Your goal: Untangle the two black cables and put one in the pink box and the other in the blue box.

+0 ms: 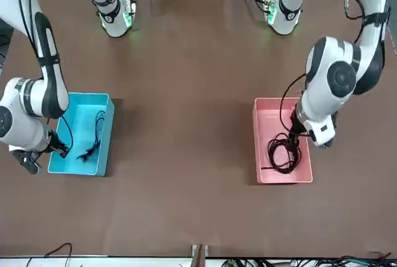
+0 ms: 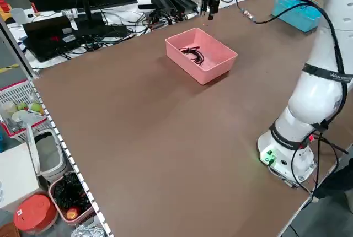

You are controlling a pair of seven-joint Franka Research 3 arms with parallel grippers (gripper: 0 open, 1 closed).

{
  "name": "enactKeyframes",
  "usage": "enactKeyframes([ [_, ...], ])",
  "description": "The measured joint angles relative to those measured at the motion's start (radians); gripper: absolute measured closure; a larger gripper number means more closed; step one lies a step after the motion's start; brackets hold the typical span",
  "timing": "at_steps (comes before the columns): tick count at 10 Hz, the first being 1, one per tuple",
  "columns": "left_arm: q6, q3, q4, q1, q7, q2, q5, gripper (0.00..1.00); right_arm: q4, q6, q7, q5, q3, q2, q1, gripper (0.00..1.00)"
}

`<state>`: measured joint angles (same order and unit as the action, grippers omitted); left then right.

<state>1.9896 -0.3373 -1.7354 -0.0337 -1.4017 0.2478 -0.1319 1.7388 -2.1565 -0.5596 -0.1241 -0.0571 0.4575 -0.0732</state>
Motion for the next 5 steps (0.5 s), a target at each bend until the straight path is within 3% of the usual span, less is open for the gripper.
enactKeyframes([
  [3,-0.094,0.001,0.009,-0.005,0.237,-0.092,0.015,0.0,-0.01,0.0,0.014,0.0,0.003,-0.002,0.009,0.07],
  [4,-0.144,0.005,0.028,-0.006,0.336,-0.119,0.058,0.0,-0.024,0.011,0.042,-0.001,0.004,-0.007,0.018,0.0],
  [5,-0.231,0.017,0.064,-0.007,0.471,-0.142,0.094,0.0,-0.052,0.063,0.078,-0.002,0.005,-0.019,0.031,0.0],
])
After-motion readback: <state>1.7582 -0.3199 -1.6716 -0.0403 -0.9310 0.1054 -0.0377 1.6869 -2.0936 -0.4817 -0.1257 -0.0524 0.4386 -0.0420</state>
